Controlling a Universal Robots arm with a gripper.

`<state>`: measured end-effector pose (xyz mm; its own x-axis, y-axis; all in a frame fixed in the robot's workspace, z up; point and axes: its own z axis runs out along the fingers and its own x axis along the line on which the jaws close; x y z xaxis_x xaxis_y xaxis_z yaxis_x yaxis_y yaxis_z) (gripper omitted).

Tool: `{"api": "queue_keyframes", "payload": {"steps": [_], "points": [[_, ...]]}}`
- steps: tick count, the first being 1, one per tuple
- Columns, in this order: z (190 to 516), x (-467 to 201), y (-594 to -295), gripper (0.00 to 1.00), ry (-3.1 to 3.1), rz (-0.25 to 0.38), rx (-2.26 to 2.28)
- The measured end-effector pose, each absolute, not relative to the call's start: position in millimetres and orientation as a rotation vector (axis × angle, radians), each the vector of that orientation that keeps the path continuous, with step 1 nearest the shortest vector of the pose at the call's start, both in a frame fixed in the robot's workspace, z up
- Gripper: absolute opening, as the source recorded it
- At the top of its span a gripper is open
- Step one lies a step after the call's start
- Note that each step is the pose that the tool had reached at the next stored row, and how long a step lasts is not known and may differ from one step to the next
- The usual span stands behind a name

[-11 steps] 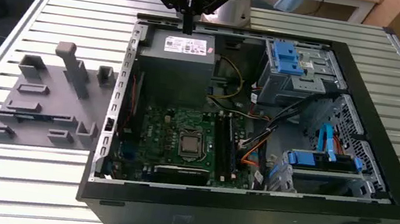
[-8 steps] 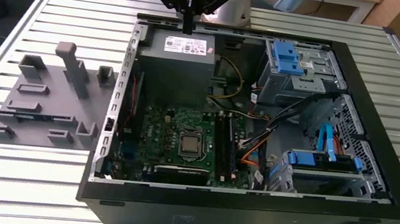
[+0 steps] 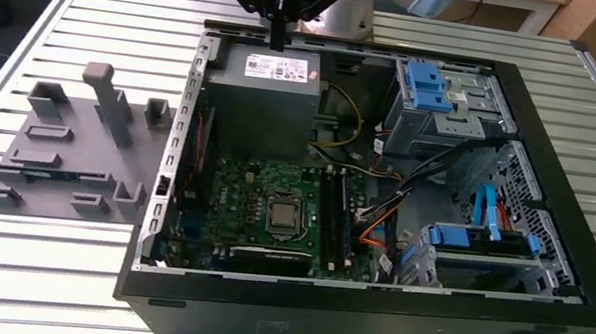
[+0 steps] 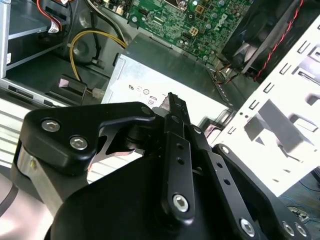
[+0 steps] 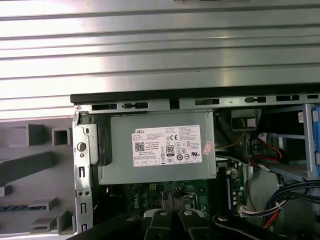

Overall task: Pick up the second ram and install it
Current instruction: 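Reach for the second ram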

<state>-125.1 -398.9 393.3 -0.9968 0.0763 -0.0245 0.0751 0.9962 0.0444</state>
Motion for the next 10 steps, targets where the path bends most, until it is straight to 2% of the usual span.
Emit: {"api": "queue_keyframes", "payload": {"steps": [10], "points": [[393.1,-130.7,-399.0,0.11,3.112,0.068,0.118]]}}
